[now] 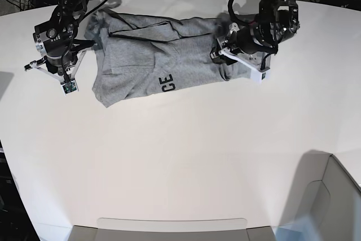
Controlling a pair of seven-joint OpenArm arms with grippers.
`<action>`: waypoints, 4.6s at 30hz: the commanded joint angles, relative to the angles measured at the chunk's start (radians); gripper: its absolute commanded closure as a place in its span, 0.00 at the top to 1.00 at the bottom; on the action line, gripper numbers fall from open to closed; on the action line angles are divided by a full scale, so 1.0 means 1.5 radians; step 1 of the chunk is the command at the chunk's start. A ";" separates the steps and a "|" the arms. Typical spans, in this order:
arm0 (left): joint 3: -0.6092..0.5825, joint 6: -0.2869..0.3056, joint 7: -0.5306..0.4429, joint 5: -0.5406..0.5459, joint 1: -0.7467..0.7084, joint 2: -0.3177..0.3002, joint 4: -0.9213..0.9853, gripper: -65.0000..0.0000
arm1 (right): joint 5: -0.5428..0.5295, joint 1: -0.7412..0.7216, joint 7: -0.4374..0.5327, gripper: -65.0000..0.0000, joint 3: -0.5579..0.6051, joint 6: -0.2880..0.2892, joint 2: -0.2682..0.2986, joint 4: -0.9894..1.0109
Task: Fold the T-shirt properly
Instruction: 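Fold the strip end with the left gripper toward the right gripper, then release the right gripper and move it to the other strip end, then grasp the strip end with the right gripper and fold it inward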
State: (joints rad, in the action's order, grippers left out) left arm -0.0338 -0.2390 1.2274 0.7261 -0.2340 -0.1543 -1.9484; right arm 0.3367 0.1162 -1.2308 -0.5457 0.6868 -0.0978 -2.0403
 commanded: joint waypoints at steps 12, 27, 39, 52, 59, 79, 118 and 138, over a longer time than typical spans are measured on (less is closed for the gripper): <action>0.008 -0.002 -0.010 0.016 0.046 0.016 -0.057 0.26 | 0.000 -0.015 0.006 0.06 0.001 0.008 0.003 -0.006; 0.008 -0.003 -0.088 0.009 -0.048 -0.062 -0.054 0.25 | -0.247 -0.104 -0.110 0.06 -0.049 0.008 -0.036 -0.015; 0.006 -0.003 -0.086 0.009 -0.049 -0.064 -0.053 0.25 | -0.721 -0.048 -0.110 0.06 -0.175 0.008 0.090 0.321; 0.001 -0.003 -0.086 0.009 -0.049 -0.064 -0.048 0.25 | -0.720 0.015 -0.110 0.06 -0.202 0.008 0.101 0.281; 0.001 -0.003 -0.087 0.009 -0.050 -0.064 -0.043 0.25 | -0.724 0.009 -0.110 0.06 -0.203 0.008 0.091 0.282; 0.001 -0.003 -0.091 0.009 -0.064 -0.063 -0.043 0.25 | -0.561 -0.063 -0.110 0.06 -0.283 0.008 0.120 0.364; 0.008 -0.003 -0.086 0.010 -0.078 -0.064 -0.047 0.25 | -0.429 -0.132 -0.023 0.00 -0.092 0.008 0.087 0.465; 0.002 -0.003 -0.086 0.010 -0.079 -0.064 -0.046 0.25 | -0.507 -0.144 -0.103 0.40 -0.113 0.008 0.164 0.403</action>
State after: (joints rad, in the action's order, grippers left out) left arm -0.0319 -0.2470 1.1015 0.7334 -0.3546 -0.2443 -1.9980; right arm -0.4198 -0.0853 -1.3823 -0.7136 0.6872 0.1352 -1.4200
